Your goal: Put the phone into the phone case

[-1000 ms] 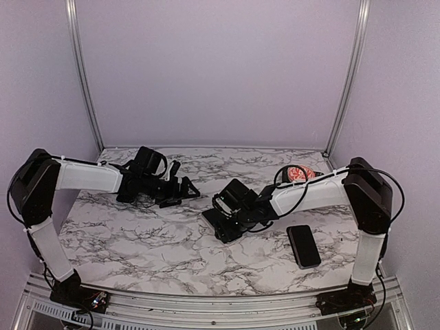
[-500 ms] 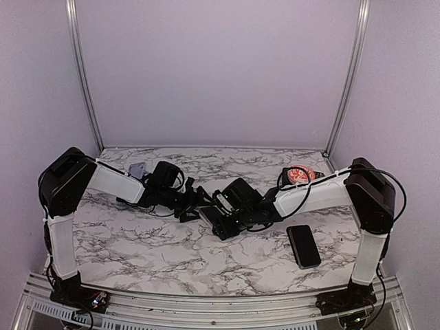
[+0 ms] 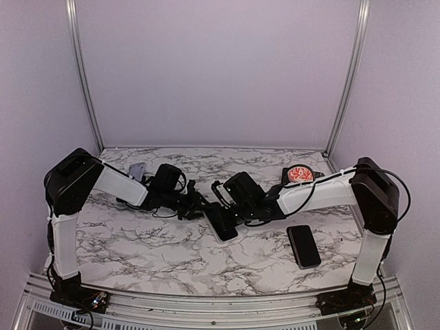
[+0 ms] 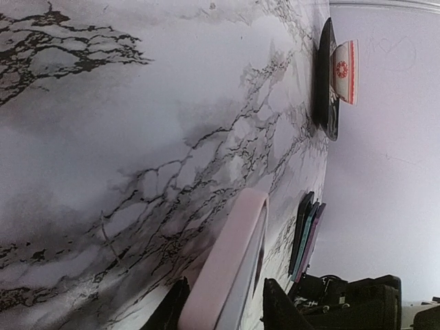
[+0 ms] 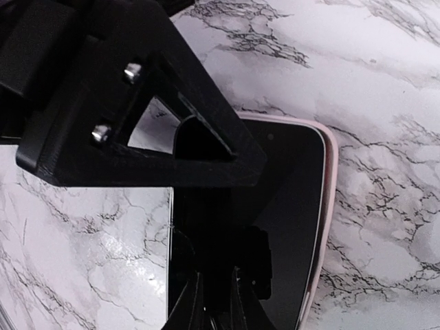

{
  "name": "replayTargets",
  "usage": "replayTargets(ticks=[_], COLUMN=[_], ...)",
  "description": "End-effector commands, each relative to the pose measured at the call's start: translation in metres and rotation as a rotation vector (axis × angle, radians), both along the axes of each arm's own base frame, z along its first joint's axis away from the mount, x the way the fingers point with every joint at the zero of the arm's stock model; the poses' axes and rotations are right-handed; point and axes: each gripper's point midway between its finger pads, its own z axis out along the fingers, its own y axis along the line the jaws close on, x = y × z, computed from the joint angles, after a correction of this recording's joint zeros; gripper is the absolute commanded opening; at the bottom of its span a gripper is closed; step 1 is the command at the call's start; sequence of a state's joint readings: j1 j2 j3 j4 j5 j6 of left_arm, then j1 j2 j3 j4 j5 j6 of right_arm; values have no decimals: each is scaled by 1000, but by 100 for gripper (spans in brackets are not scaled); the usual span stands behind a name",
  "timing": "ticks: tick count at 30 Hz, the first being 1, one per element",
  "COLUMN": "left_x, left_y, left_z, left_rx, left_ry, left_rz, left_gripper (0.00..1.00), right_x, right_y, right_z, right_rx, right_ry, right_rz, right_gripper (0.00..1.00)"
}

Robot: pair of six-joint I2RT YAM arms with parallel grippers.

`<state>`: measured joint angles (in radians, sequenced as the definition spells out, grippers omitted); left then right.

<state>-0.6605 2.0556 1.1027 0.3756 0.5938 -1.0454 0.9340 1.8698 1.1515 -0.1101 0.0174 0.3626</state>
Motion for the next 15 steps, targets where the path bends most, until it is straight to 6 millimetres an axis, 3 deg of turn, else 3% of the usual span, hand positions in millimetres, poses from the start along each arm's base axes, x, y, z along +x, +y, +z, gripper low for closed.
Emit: replayTargets(ticks=[1,7,9,12,15], left_x=[4,1,2,3,-6], left_y=[-7,-5,-7,-10,-12], left_z=[2,-3,6,28,37], left_rx=[-24,-13,-13,16,165], left_ry=[-30,-41,-103,-266,-419], left_rz=[-12,-30,-56,-133,-265], left_gripper=[29,0,0,0,0], right_x=[1,4,7,13,7], right_y=[-7,-20,-28,-45,-53], right_z=[-10,8,20,39,65], right_rx=[-30,-56,-50,-21,116], right_ry=[13,-35,-58,-107,-115], right_rz=[-17,-31,-35,-17,90], right_gripper=[14,18,23,37,61])
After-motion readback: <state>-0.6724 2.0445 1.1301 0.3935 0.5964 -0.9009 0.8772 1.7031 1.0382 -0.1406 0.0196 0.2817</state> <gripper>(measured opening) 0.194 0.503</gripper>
